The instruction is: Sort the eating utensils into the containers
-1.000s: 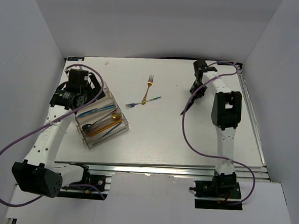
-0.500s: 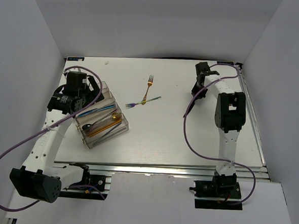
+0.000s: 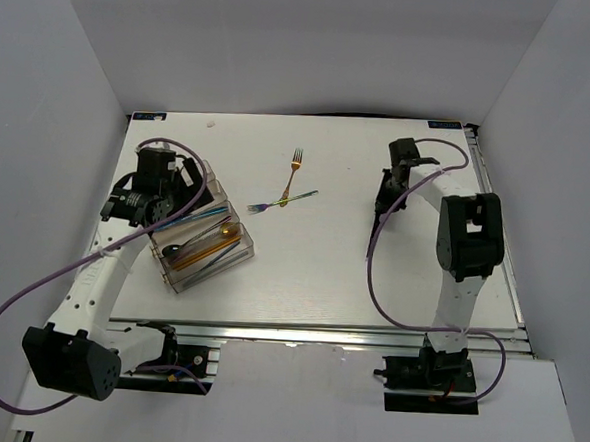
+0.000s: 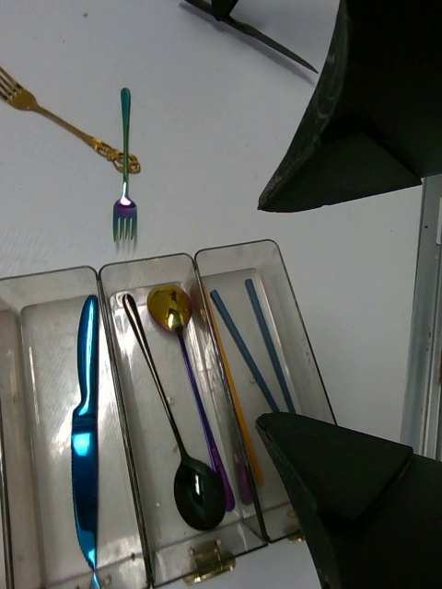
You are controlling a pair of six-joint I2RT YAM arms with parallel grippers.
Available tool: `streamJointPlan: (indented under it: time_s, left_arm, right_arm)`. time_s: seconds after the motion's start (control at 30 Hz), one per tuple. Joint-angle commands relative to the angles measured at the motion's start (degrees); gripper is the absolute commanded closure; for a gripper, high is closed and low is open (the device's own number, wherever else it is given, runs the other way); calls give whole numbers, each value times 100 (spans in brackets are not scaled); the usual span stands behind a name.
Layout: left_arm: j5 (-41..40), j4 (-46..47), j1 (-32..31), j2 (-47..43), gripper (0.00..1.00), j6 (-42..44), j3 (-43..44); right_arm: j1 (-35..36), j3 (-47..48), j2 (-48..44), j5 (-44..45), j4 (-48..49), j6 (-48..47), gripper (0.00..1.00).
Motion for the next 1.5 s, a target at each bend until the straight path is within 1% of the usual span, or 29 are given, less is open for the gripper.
streamJointPlan:
  time_s: [0.0, 0.03, 0.2, 0.3, 0.33, 0.4, 0.43, 0.47, 0.53, 0.63, 0.67, 0.83, 1.0, 1.1, 1.33, 1.4, 1.43, 1.47]
  left_arm:
    - [430, 497, -45, -57, 2, -159, -139]
    - [491, 593, -54, -39, 2, -212, -235]
    - [1220, 1472, -151, 57, 3, -721, -596]
    - [1536, 2192, -317, 136, 3, -1195, -825]
    - [1625, 2620, -370, 180, 3, -1475, -877]
    - [1826, 3079, -545, 329, 3, -1784, -1018]
    - [1889, 3525, -616, 391, 2, -1925, -1045]
    - [1915, 3721, -782, 452, 3, -2152, -1062]
    - [1942, 4117, -959, 671, 3, -2295, -1054]
    - [1977, 4425, -1205, 892, 3, -2540, -1027]
    - [1960, 4505, -1293, 979, 3, -2585, -1062]
    - [1951, 4804, -1346, 1059, 4, -2813, -1185]
    - [1828, 4743, -1382, 990, 11, -2866, -1317]
    - [1976, 4910, -1390, 1041, 16, -2989, -1458]
    - [2100, 4919, -1566, 1244, 17, -3024, -1414]
    - [2153, 5129, -1610, 1296, 18, -3077, -1388]
    - [2231, 5225, -1627, 1340, 23, -3104, -1370]
    - [2249, 5226, -1662, 1419, 26, -3113, -1335]
  right_arm:
    - [139, -153, -632, -305, 174, -324, 100]
    - [165, -188, -703, -496, 156, -342, 100]
    - [411, -548, -1212, -787, 200, -403, 100]
    - [789, -584, -1459, -963, 95, -508, 100]
    - [1033, -575, -1529, -1068, 42, -517, 100]
    - [1298, -566, -1757, -1253, 50, -526, 100]
    - [1404, -549, -1828, -1384, 68, -500, 100]
    - [1649, -531, -1941, -1594, 77, -483, 100]
    - [1887, -338, -2021, -1693, 33, -474, 100]
    - [2396, -5, -2057, -1842, -64, -439, 100]
    - [2476, 66, -2066, -1904, -116, -438, 100]
    - [2863, 312, -2109, -1983, -108, -412, 100]
    - [2952, 374, -2197, -2071, 41, -289, 100]
    - [2960, 488, -2162, -2150, 42, -254, 100]
    - [3013, 936, -1943, -2247, -125, -263, 100]
    - [3031, 1033, -1908, -2273, -125, -271, 100]
    - [3040, 1060, -1873, -2273, -125, -263, 100]
    - [3040, 1095, -1846, -2265, -152, -271, 100]
